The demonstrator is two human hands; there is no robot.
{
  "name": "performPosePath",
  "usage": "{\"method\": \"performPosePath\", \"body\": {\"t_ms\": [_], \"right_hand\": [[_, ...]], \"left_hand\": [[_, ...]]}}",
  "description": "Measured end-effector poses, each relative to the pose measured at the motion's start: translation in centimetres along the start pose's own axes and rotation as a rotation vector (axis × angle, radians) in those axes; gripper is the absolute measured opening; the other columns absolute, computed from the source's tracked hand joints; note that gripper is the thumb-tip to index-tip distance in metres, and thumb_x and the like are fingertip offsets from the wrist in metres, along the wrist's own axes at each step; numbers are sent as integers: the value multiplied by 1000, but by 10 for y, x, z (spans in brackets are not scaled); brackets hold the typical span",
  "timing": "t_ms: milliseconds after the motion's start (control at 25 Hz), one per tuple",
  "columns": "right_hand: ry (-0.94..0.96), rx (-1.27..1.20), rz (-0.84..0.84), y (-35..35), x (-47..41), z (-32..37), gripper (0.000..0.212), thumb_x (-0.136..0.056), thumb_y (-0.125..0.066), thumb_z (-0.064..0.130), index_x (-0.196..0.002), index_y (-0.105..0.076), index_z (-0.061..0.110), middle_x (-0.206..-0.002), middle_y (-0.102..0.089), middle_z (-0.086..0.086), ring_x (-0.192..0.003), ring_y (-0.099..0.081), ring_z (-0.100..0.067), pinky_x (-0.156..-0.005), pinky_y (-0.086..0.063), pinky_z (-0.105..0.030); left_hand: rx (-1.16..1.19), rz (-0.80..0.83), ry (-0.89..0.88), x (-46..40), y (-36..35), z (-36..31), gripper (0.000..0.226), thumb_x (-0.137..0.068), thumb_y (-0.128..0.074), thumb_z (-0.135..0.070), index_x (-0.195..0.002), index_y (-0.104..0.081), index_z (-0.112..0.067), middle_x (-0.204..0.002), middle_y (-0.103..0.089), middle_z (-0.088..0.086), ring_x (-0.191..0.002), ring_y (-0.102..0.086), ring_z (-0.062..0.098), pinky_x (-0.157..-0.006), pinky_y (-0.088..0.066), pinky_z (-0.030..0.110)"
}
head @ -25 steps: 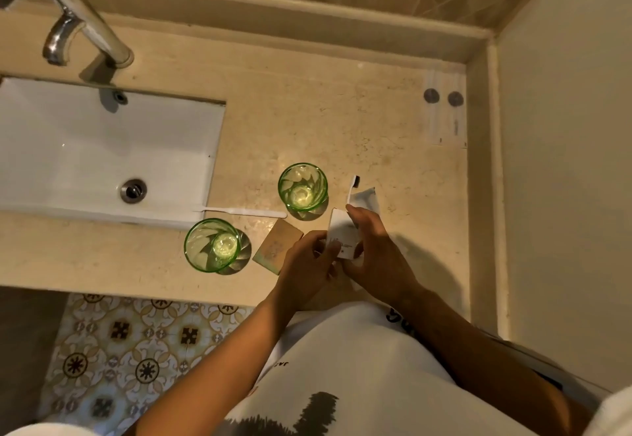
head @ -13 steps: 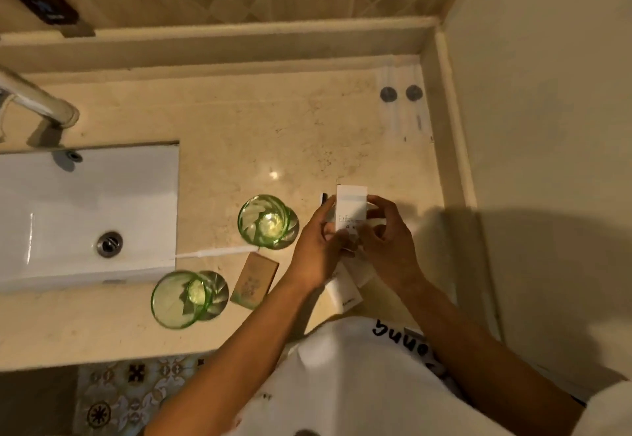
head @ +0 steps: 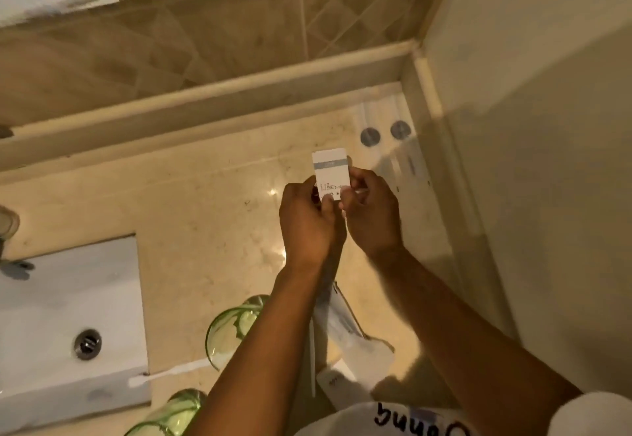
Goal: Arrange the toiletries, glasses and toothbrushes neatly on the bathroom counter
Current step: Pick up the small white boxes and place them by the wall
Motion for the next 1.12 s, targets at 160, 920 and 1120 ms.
{"method": "performPosePath", "body": {"t_ms": [160, 920, 1120], "right_hand": [[26, 40, -49, -18, -57, 19, 29, -98, -60, 14, -126, -61, 16, -122, -68, -5, -108, -65, -13, -75, -53, -7], [101, 213, -20, -37, -109, 26, 49, -96, -61, 10, -142, -48, 20, -136, -47, -5, -121, -57, -22, -97, -57, -36], [110, 211, -6, -38, -113, 22, 50, -96, -63, 8, -143, -49, 19, -141, -48, -4, -128, -55, -21, -97, -57, -31]], "left_hand": [[143, -14, 69, -60, -10, -2, 48, -91, -67, -15, -137, -55, -22, -119, -63, 4, -94, -62, 9, -72, -44, 8], [-86, 56, -204, -129, -27, -2, 44, -92, -65, -9, -136, -61, -10, -106, -51, 1, -85, -52, 12, -74, -31, -8], [-108, 49, -198, -129, -28, -3, 45, -91, -65, -10, -136, -61, -11, -111, -58, 8, -88, -53, 14, -73, -33, 4]]}}
Point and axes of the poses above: each hand's wrist, its own x-axis away from the middle knuckle, its own y-axis out of the back of the hand, z = x × y, the point moved 5 cm from there along -x, towards the middle knuckle
